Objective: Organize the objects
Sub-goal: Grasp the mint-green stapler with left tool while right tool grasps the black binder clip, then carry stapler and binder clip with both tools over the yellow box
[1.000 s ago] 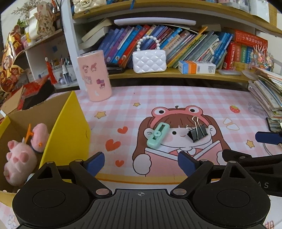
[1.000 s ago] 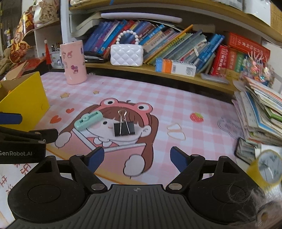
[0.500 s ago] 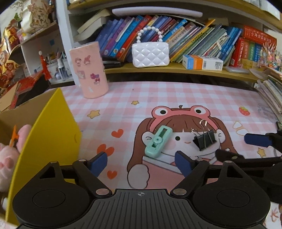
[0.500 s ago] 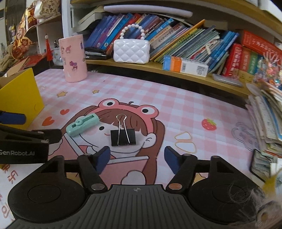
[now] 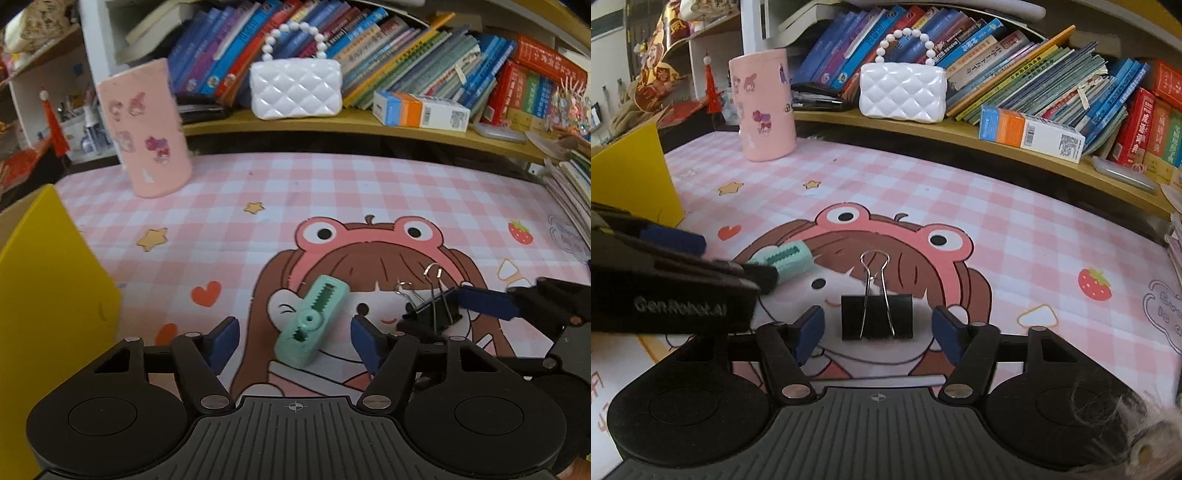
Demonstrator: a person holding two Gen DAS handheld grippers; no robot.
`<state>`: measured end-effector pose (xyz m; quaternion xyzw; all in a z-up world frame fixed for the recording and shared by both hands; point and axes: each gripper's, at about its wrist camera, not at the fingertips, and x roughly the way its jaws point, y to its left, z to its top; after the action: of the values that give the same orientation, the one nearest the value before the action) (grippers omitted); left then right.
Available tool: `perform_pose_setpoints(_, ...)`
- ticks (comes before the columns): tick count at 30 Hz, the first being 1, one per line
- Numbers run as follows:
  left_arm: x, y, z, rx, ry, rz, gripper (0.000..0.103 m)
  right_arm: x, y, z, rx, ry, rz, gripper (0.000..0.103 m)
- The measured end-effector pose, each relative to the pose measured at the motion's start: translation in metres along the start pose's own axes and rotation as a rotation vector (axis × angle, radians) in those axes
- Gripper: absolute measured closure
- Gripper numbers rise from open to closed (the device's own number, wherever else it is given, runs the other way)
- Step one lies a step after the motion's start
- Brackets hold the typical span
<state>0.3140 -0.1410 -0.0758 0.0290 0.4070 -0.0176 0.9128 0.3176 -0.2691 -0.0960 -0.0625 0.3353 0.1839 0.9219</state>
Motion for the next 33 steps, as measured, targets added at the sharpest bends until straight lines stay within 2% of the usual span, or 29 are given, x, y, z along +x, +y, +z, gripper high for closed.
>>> perform_pose_setpoints(1, 0.001, 0.000, 0.001, -0.006, 0.005, -0.012, 0.037, -0.001, 0.000, 0.000, -0.011, -0.002, 0.013, 0.066)
perform_pose_setpoints(5, 0.006, 0.000, 0.002, -0.013, 0.012, -0.019, 0.039, -0.011, -0.010, -0.005, 0.002, 0.014, -0.024, 0.066)
perform_pose_setpoints(7, 0.009, -0.001, 0.001, -0.010, 0.021, -0.025, 0.046, -0.019, -0.019, -0.009, 0.033, 0.024, -0.052, 0.066)
perform_pose_setpoints(12, 0.015, -0.003, -0.002, 0.004, 0.028, -0.029, 0.050, -0.048, -0.037, -0.018, 0.122, 0.014, -0.112, 0.066)
perform_pose_setpoints(14, 0.014, -0.004, -0.002, 0.006, 0.016, -0.031, 0.062, -0.059, -0.040, -0.019, 0.149, 0.007, -0.119, 0.066)
perform_pose_setpoints(15, 0.013, -0.005, -0.002, 0.013, 0.010, -0.031, 0.074, -0.064, -0.041, -0.019, 0.160, 0.001, -0.120, 0.066)
perform_pose_setpoints(16, 0.013, -0.006, -0.003, 0.019, 0.009, -0.032, 0.080, -0.068, -0.040, -0.019, 0.167, -0.004, -0.121, 0.066)
perform_pose_setpoints(18, 0.012, -0.007, -0.002, 0.019, 0.018, -0.028, 0.080, -0.076, -0.039, -0.019, 0.174, -0.015, -0.117, 0.066)
perform_pose_setpoints(20, 0.007, -0.005, -0.001, -0.021, 0.027, -0.045, 0.080, -0.082, -0.036, -0.018, 0.174, -0.022, -0.110, 0.066)
perform_pose_setpoints(28, -0.052, 0.001, -0.009, -0.063, -0.070, -0.080, 0.080, -0.101, -0.020, -0.022, 0.156, -0.015, -0.094, 0.066)
perform_pose_setpoints(33, -0.086, 0.009, -0.027, -0.088, -0.078, -0.110, 0.080, -0.115, -0.009, -0.031, 0.157, 0.014, -0.085, 0.066)
